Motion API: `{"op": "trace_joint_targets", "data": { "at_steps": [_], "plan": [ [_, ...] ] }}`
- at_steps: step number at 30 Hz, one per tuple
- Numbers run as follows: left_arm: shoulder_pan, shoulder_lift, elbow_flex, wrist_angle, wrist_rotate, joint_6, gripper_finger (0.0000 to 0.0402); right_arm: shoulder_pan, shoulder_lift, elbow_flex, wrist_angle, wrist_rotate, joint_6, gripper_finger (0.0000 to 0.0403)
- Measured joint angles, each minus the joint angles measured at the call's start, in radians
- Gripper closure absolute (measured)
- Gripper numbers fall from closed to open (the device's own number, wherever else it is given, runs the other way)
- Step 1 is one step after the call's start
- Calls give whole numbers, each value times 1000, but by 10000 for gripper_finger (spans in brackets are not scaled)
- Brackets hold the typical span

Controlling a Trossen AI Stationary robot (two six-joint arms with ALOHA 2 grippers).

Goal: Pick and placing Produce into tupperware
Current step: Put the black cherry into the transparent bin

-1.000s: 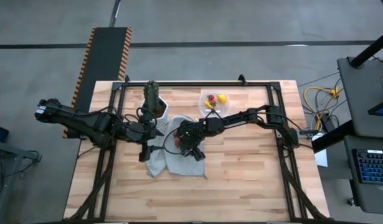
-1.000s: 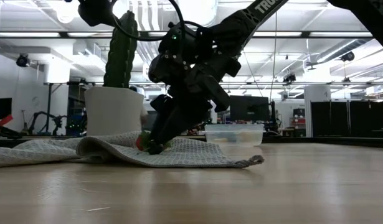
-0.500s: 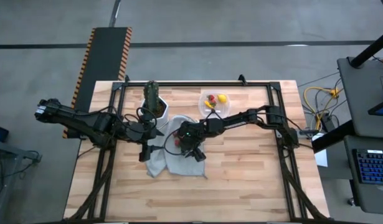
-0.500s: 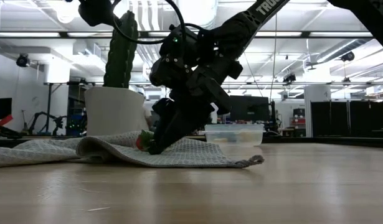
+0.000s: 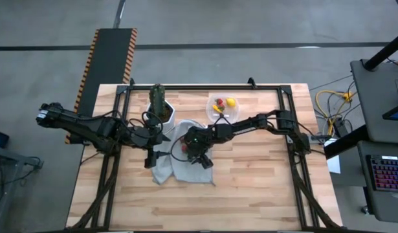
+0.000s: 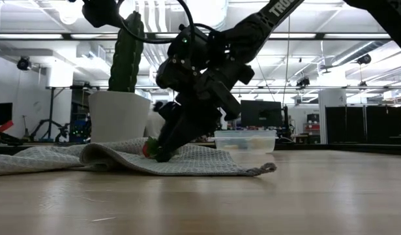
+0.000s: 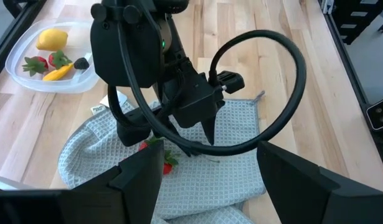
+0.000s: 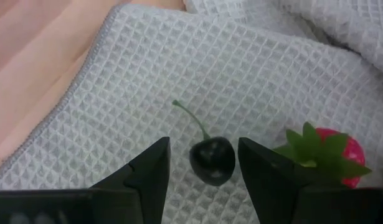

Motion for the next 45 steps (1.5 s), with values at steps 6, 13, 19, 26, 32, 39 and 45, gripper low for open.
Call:
{"op": "trace_joint_targets", "data": {
  "at_steps": [6,13,19,26,32,39,45],
  "plan": [
    [0,0,0,0,0,0,159,0,0,-19,18,0,-1,233],
    [0,0,0,0,0,0,159,0,0,-37,43,1,9,261],
    [0,0,0,0,0,0,159,0,0,-37,52,2,17,291],
    [0,0,0,3,0,0,159,0,0,-37,57,52,32,308],
    [0,0,0,3,0,0,159,0,-1,-37,57,53,59,310],
    [0,0,0,4,0,0,159,0,-14,-28,51,55,92,311],
    [0,0,0,5,0,0,159,0,-48,-1,54,54,92,312]
  ]
}}
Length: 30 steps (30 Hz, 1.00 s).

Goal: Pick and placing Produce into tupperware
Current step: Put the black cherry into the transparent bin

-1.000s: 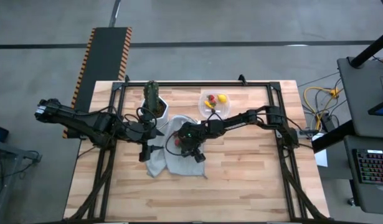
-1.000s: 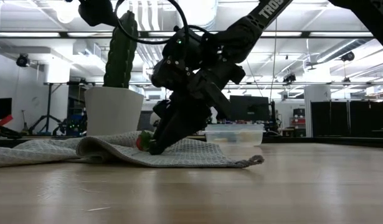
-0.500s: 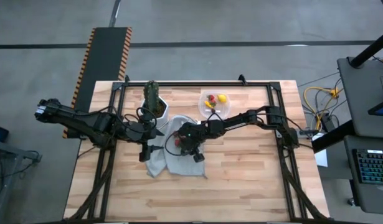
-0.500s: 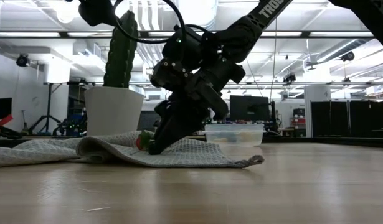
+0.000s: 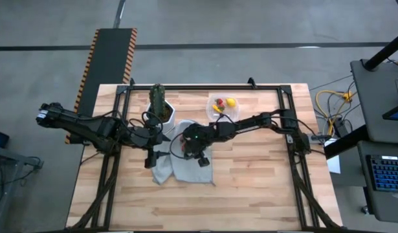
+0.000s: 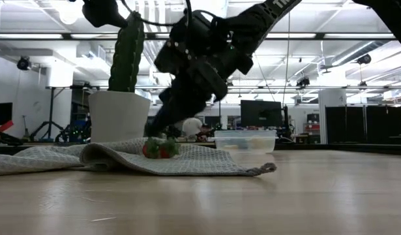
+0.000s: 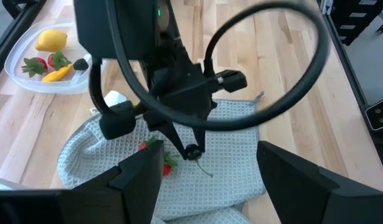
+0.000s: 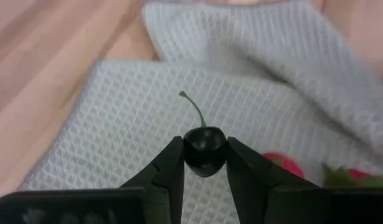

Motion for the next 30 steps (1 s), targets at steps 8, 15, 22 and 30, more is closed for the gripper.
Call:
{"op": "trace_joint_targets", "data": {
  "at_steps": [8,15,22,30],
  "plan": [
    [0,0,0,1,0,0,159,-19,-44,21,-5,36,-39,312],
    [0,0,0,1,0,-23,159,-67,-139,21,-108,151,-106,312],
    [0,0,0,0,0,-23,159,-168,-238,12,-252,244,-143,312],
    [0,0,0,-1,0,-23,159,-334,-320,-12,-359,244,-152,312]
  ]
}}
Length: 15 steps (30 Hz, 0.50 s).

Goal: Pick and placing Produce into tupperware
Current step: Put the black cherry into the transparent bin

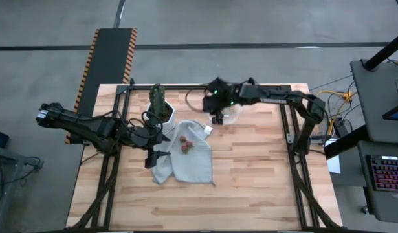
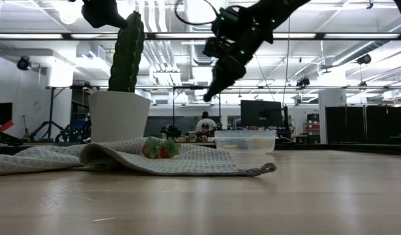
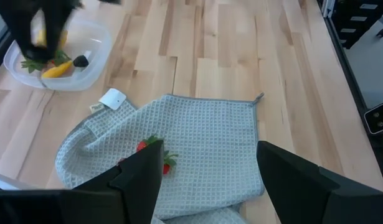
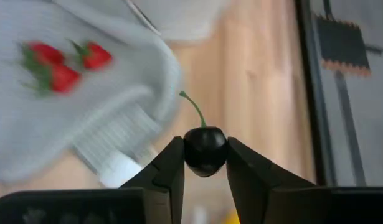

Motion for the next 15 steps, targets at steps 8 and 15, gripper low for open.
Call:
{"op": "trace_joint_targets", "data": {
  "at_steps": [8,15],
  "plan": [
    [0,0,0,-1,0,0,159,-174,-32,-45,-29,-18,-4,312],
    [0,0,0,-10,0,0,159,-253,4,-100,-16,-46,2,312]
  ]
}}
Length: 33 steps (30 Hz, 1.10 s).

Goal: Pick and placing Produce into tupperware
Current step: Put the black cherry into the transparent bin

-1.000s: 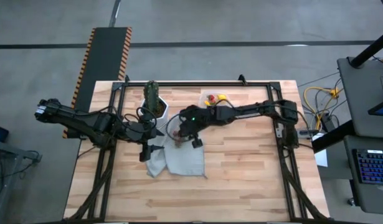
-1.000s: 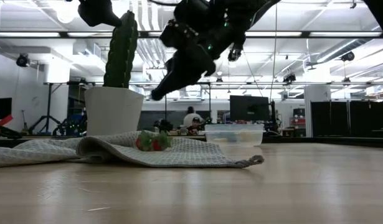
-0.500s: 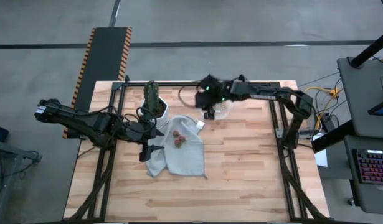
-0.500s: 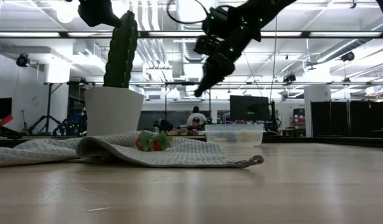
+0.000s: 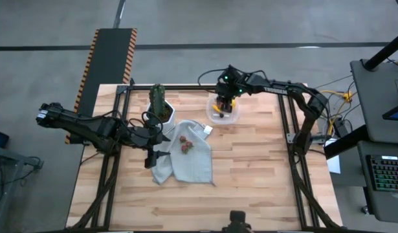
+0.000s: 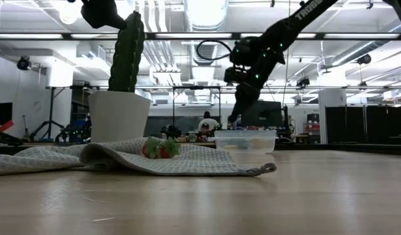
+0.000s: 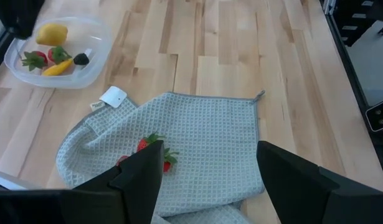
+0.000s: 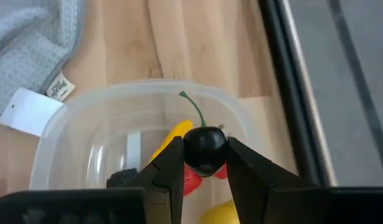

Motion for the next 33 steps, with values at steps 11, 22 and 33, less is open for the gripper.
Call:
{"op": "trace_joint_targets", "data": {
  "at_steps": [11,22,33],
  "plan": [
    [0,0,0,0,0,0,159,-26,77,-8,10,-9,-6,312],
    [0,0,0,1,0,0,159,-25,84,-6,16,-17,5,310],
    [0,0,0,1,0,-1,159,-25,84,-6,27,-17,48,251]
  ]
}}
